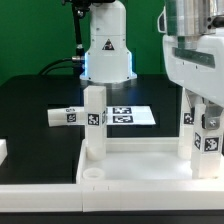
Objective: Assemble desk
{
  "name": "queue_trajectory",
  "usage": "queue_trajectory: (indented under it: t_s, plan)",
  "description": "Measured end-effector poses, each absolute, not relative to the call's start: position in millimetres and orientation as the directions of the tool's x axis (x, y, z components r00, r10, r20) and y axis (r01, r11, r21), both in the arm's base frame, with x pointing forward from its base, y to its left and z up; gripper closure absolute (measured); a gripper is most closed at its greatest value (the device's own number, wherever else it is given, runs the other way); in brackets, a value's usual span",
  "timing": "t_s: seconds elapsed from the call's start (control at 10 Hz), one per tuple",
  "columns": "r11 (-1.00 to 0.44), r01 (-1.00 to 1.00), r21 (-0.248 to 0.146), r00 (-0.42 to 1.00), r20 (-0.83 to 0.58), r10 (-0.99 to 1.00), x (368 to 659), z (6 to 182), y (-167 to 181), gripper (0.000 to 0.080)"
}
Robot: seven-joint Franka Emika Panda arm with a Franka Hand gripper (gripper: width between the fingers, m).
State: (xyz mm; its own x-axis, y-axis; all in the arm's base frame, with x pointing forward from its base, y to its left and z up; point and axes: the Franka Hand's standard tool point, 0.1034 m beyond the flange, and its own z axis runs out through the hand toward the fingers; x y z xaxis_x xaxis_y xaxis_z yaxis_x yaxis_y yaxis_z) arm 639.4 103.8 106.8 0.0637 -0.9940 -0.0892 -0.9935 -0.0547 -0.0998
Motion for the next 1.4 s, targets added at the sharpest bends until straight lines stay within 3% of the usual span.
queue_trajectory:
  t_s: [0.1,0.3,0.5,0.6,0.8,0.9,1.0,1.2,1.4]
  plan:
    - [-0.007,-0.995,-0.096,0.017,-0.095,-0.995,639,106.8,104,0.051]
    - [0.271,-0.96,-0.076,-0.256,-0.158,-0.953,639,105.9,104,0.0509]
    - [0.351,-0.933,-0.078,-0.335,-0.167,-0.927,639,106.2,104,0.0509]
    - [0.352,-0.933,-0.077,-0.336,-0.165,-0.927,638,106.2,103,0.0509]
    - [0.346,-0.935,-0.077,-0.33,-0.163,-0.93,638,105.3,103,0.0288]
    - [0.308,-0.947,-0.092,-0.291,-0.164,-0.943,640,110.9,100,0.0288]
    - [0.23,-0.966,-0.114,-0.21,-0.164,-0.964,642,124.5,96,0.0175]
    - [0.114,-0.987,-0.116,-0.093,-0.172,-0.981,641,152.0,89,0.0157]
    - [0.114,-0.987,-0.116,-0.093,-0.169,-0.981,641,150.0,89,0.0151]
